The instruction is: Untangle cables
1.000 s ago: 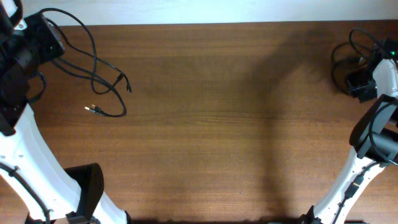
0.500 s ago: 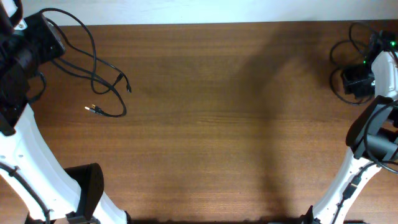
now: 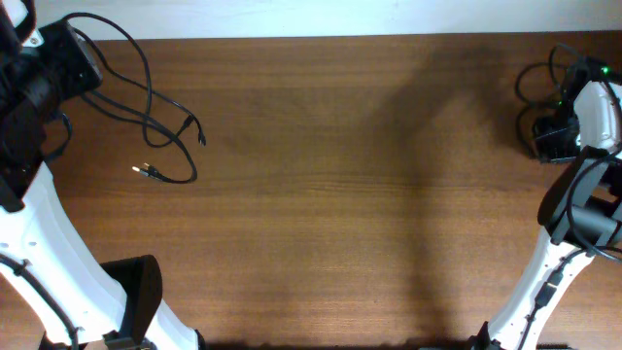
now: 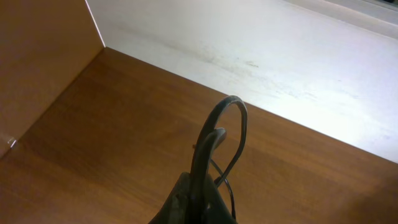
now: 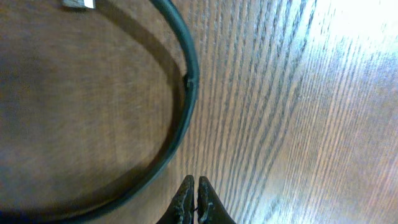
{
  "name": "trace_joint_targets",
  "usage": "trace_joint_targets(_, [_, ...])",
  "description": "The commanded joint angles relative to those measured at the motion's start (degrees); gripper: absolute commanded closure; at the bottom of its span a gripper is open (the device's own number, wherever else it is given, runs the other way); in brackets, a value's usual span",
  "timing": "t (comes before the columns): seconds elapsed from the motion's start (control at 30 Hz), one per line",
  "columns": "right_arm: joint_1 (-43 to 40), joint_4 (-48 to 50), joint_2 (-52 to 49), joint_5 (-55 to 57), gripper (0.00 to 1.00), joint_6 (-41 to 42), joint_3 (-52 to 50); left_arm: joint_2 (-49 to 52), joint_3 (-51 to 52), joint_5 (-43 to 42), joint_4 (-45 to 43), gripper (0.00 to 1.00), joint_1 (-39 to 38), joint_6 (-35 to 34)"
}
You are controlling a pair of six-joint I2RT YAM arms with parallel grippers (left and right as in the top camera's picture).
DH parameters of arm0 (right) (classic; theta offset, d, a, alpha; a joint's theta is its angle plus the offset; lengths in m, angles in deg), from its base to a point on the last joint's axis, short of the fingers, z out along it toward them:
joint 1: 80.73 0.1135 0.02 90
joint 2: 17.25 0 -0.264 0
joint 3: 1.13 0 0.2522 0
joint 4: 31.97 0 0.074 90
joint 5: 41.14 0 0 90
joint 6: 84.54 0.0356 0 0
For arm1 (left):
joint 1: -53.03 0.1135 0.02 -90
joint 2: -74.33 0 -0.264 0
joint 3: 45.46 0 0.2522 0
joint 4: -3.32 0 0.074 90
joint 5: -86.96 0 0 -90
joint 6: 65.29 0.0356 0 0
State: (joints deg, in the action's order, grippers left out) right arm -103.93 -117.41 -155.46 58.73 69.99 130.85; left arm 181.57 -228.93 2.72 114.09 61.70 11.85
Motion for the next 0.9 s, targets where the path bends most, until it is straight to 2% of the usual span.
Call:
trace_joint_targets(0.0, [-0.9, -1.49, -1.75, 1.31, 0.96, 4.39, 0.07, -0.98, 0.09, -0.42, -0.31, 1.0, -0.15, 0.96])
trace_joint_targets(0.03, [-1.66, -2.75, -1.99, 1.2, 0.96, 8.31, -0.22, -0.98, 0.09, -0.39, -0.31, 1.0, -0.15, 0.98])
trace_joint_targets(0.13, [-3.48, -2.69, -1.99, -0.13, 0.96, 11.19, -0.87, -0.98, 0.09, -0.42, -0.31, 1.0, -0.15, 0.98])
trace_joint_targets(0.47, [-4.15, 8.41, -2.01, 0.09, 0.96, 10.86, -4.59, -0.98, 0.09, -0.48, -0.31, 1.0, -0.15, 0.96])
trace_joint_targets(0.87, [0.52, 38.23, -2.01, 4.63, 0.96, -3.45, -4.59, -0.98, 0.09, -0.48, -0.31, 1.0, -0.15, 0.96])
